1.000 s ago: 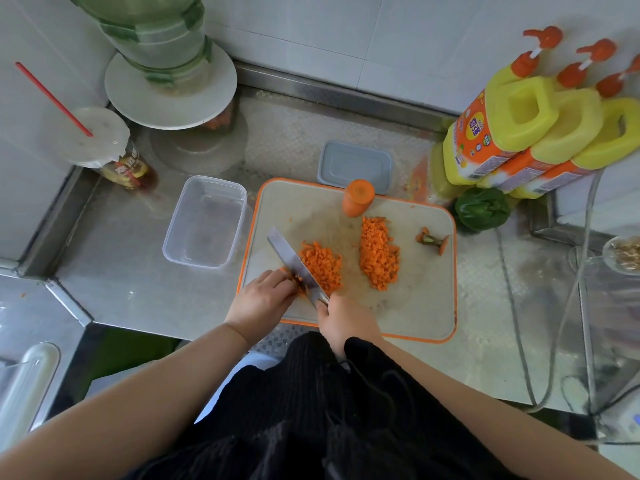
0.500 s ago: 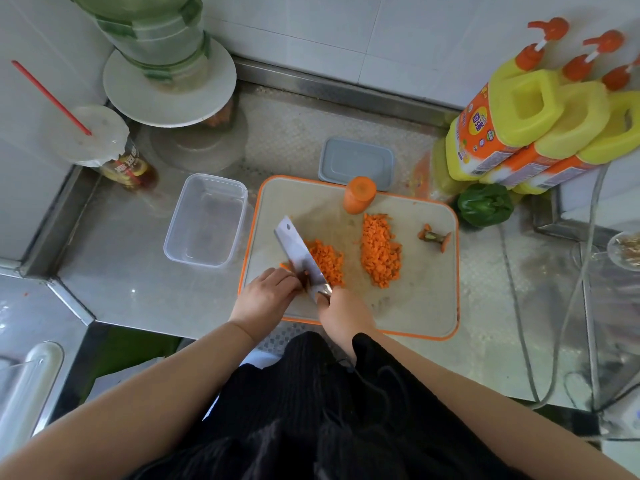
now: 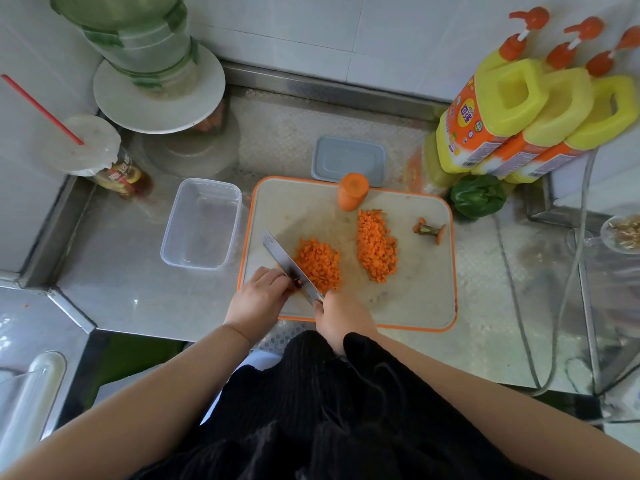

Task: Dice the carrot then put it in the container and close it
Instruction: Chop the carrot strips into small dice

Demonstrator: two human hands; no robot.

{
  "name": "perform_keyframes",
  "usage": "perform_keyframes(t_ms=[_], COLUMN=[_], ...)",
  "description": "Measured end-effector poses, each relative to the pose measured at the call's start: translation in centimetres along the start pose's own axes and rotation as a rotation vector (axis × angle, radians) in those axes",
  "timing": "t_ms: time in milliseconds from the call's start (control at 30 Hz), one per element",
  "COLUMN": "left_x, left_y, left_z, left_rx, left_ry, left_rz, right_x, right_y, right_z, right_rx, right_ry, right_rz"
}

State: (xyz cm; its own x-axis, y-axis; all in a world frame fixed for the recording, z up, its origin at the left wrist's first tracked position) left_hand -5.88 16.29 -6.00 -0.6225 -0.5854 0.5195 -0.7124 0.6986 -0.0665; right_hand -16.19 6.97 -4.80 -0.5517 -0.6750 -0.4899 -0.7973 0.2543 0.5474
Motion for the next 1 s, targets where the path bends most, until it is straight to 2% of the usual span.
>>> perform_keyframes(t_ms=[233,467,600,733,1000], left_x=[-0.5,-0.4,-0.5,-0.5,-0.3], left_y=[0.0,-0.1,0.3,0.9,0.4], left_z=[0.7,0.5,-0.8,-1.2,0.1], left_rx=[-0.005,-0.039,-0.001,0.04,-0.039], left_ry=[-0.026,-0.043,0.011,-0.024,-0.088], left_rz=[-0.026,-0.055,-0.09,0.006,-0.022], right_x=[-0.4,1.0,2.2,1.8,-0.3], right_y=[-0.9,-2.0,-1.1,-0.6,-0.4], right_z=[0.9,-0.2,-0.5,-0.3,-0.4], right_rx=[-0.002,0.085,0.077,0.046,0.007], right_ry=[0.011,-0.217,-0.214,-0.175,-0.072], right_rz=[0.015,0.069,0.095,0.067,-0.034])
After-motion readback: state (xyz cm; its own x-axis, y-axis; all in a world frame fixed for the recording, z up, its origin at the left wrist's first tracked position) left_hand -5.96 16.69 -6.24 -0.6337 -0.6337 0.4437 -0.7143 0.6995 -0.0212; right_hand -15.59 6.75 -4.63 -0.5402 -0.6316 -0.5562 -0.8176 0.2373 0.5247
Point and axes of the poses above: each hand's wrist, its own y-axis away from the middle knuckle, its own z-axis out of the palm, x = y × z, the point moved 9 cm from there along -y, towards the middle knuckle, and after that the axes turned 15 degrees about -z, right-handed, at the moved point
